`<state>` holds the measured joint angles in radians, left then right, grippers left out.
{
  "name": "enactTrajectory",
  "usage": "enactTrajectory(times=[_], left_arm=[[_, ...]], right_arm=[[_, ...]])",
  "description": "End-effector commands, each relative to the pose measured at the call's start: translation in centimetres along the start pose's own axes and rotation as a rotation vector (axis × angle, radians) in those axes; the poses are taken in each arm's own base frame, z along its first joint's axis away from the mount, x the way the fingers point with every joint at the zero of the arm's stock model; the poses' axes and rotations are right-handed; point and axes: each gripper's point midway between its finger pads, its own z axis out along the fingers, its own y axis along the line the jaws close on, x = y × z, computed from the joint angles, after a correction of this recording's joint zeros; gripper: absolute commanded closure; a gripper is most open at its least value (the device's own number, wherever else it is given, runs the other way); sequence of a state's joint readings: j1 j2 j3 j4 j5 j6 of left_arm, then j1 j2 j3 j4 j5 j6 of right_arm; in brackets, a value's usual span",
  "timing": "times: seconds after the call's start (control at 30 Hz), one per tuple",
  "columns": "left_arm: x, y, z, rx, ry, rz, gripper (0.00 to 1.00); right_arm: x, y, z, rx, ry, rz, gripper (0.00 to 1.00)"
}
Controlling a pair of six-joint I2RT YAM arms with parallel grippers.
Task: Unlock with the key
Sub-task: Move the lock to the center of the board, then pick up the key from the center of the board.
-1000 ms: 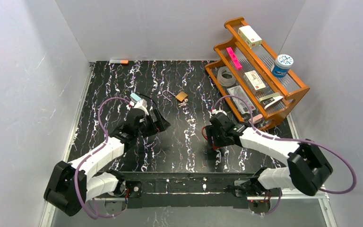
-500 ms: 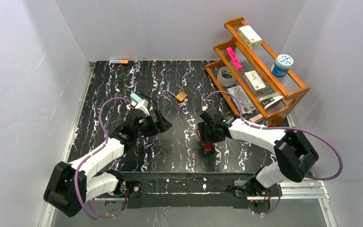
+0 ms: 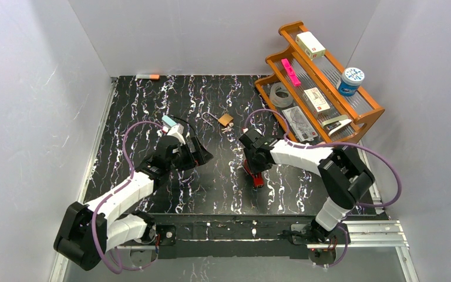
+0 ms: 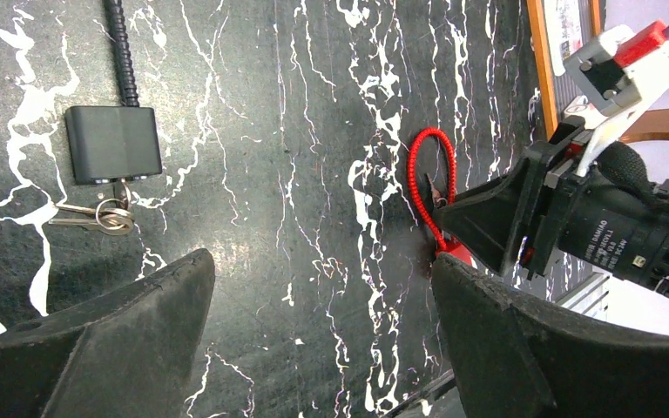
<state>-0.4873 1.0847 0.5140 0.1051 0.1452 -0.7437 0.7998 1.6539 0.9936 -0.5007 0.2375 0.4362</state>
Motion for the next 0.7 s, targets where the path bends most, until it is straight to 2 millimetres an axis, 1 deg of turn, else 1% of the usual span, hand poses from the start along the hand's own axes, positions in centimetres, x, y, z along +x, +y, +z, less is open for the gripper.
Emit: enactTrajectory(times=[0.0,0.23,0.33,0.4,0.47,0.53,0.6,0.67], left_arm=[[0.2,0.2,-0.2,0.004,-0.005,0.004,0.08],[0.3,0.2,-0.1,0.006,0.003,0.003,0.08],[0.3,0.3,-0.1,0.003,0.002,0.004,0.08],[0.3,0.3,-0.1,0.001,0.002,0.005,0.08],[0.4,0.3,-0.1,0.004,0.004,0.005,0.08],[0.4,0.3,-0.1,0.004,0.005,0.005,0.08],[0.5,0.3,0.0,0.005,0.007,0.004,0.08],[0.4,0.2,0.0,0.009,0.006,0.003,0.08]], right_arm=[[-1.8,0.2,0.3,0.013,-0.043,-0.012,0.56],[-2.1,1.0,1.6,-0.021,-0.050,-0.038,0.58],[-2.4,0.4,1.6,0.008,-0.063,-0.040,0.58],[-2.6,0.0,1.3,0.034,-0.071,-0.040,0.55],[-2.8,-0.5,1.0,0.066,-0.079,-0.037,0.50],[-3.1,-0.9,0.5,0.097,-0.090,-0.037,0.48],[-3.5,-0.9,-0.2,0.100,-0.109,-0.044,0.51],[-3.9,-0.2,-0.9,0.070,-0.130,-0.055,0.60]])
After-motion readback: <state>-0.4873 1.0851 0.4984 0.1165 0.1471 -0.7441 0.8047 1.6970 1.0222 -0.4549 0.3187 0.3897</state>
